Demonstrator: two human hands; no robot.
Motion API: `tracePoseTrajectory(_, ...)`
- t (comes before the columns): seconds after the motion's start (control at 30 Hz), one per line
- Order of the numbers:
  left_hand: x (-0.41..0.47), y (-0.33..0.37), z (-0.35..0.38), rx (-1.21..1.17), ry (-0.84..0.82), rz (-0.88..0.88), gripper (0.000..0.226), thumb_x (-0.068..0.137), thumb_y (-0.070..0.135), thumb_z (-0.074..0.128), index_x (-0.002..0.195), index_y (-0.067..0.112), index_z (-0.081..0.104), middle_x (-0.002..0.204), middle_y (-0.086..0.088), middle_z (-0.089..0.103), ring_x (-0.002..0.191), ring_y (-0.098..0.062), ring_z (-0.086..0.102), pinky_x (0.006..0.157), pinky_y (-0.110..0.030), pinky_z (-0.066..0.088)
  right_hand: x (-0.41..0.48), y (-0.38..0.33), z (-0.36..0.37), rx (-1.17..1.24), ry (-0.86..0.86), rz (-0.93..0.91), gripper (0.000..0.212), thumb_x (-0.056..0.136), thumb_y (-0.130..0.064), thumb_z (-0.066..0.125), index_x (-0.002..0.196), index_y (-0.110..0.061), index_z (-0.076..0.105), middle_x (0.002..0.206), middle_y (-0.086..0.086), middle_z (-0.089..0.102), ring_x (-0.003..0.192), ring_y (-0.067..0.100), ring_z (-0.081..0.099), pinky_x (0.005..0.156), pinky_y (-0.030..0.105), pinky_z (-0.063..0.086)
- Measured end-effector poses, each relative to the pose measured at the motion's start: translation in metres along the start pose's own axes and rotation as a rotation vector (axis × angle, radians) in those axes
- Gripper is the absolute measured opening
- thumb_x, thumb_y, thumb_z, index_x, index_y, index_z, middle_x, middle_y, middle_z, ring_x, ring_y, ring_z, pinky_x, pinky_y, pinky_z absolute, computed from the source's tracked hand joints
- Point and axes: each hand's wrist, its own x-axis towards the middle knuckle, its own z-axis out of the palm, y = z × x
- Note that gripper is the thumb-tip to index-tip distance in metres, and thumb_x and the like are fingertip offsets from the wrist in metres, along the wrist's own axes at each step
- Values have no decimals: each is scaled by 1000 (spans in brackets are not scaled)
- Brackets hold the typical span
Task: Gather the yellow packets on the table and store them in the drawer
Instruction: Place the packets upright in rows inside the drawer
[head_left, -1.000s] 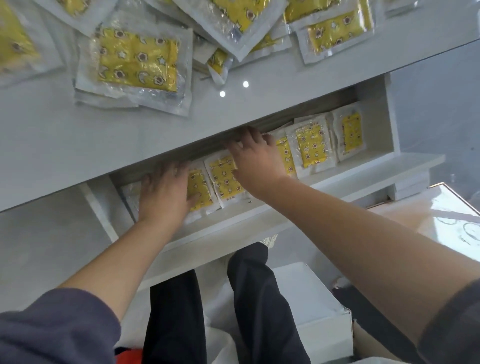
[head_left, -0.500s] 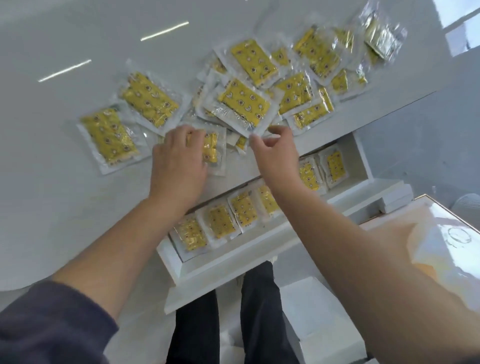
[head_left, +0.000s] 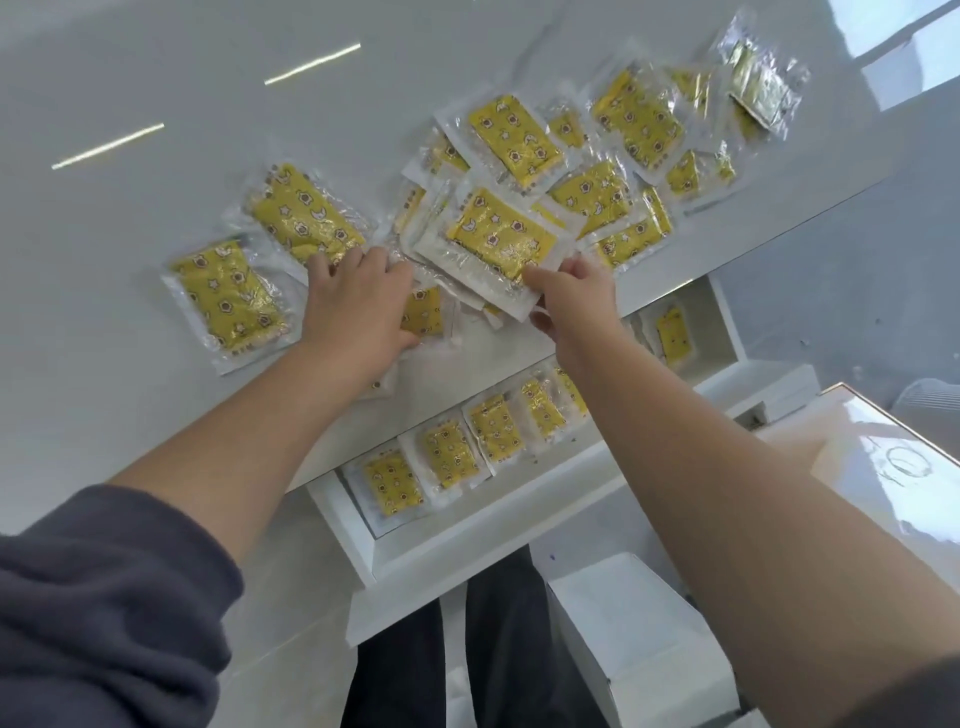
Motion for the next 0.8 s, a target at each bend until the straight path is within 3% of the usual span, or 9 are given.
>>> tracePoseTrajectory(0.1, -9, -3, -7, -217, 46, -36, 31, 86, 33, 67, 109, 16, 55, 98, -3, 63, 91, -29, 57, 82, -39, 35, -14, 7, -4, 68, -40, -63, 16, 90, -9, 64, 82, -14, 50, 86, 7, 58, 80, 22, 58, 79, 40, 57)
tracePoseTrajectory(0.23, -18, -12, -17, -565, 0, -199, 22, 89, 31, 64, 102, 16, 56, 83, 0, 57, 75, -23, 53, 62, -32, 41, -23, 13, -23, 163, -105, -100, 14, 92, -7, 61, 92, -20, 55, 83, -5, 66, 76, 13, 62, 73, 32, 51)
tracePoseTrajectory(0.37, -20, -23, -29, -873, -45, -419, 20, 89, 29, 61, 102, 14, 59, 95, -4, 62, 87, -25, 58, 72, -32, 40, -31, 13, -51, 318, -395, -109, 18, 95, -1, 52, 109, -13, 52, 102, 7, 67, 95, 27, 60, 90, 44, 46)
tracePoseTrajectory(0.43, -20, -21, -35, -979, -71, -454, 15, 89, 27, 61, 101, 18, 60, 100, -3, 64, 93, -24, 61, 76, -33, 43, -33, 13, -62, 386, -540, -94, 27, 94, 2, 47, 120, -7, 46, 104, 14, 60, 98, 32, 54, 96, 52, 41)
tracePoseTrajectory(0.5, -18, -15, -40, -1045, -112, -438, 15, 90, 24, 61, 105, 21, 57, 101, -1, 63, 94, -23, 60, 82, -34, 46, -34, 12, -71, 480, -706, -41, 44, 89, -1, 56, 132, -1, 45, 111, 19, 55, 104, 36, 50, 99, 57, 40)
tracePoseTrajectory(0.53, -17, -10, -43, -1073, -141, -419, 20, 91, 23, 61, 110, 19, 56, 101, -1, 62, 95, -22, 60, 85, -36, 47, -34, 12, -75, 506, -767, -27, 46, 84, -8, 65, 128, -1, 54, 111, 18, 59, 103, 36, 55, 94, 53, 47)
tracePoseTrajectory(0.6, -17, 1, -47, -1191, -260, -371, 28, 91, 15, 61, 118, 13, 55, 108, -9, 65, 93, -23, 60, 84, -38, 48, -36, 13, -79, 531, -835, 7, 43, 66, -25, 84, 103, -7, 73, 103, 14, 69, 93, 31, 67, 79, 43, 59)
tracePoseTrajectory(0.7, -20, 16, -46, -1384, -499, -328, 39, 90, 9, 61, 127, 5, 53, 114, -19, 66, 92, -28, 66, 75, -39, 53, -37, 18, -82, 545, -861, 69, 60, 36, -37, 97, 87, -12, 78, 99, 13, 72, 88, 30, 70, 73, 41, 60)
tracePoseTrajectory(0.8, -25, 27, -44, -1474, -554, -303, 27, 99, 20, 49, 122, 10, 56, 112, -16, 66, 95, -29, 63, 61, -33, 57, -30, 27, -82, 581, -904, 103, 59, 40, -36, 96, 90, -11, 78, 100, 14, 72, 88, 31, 71, 71, 41, 60)
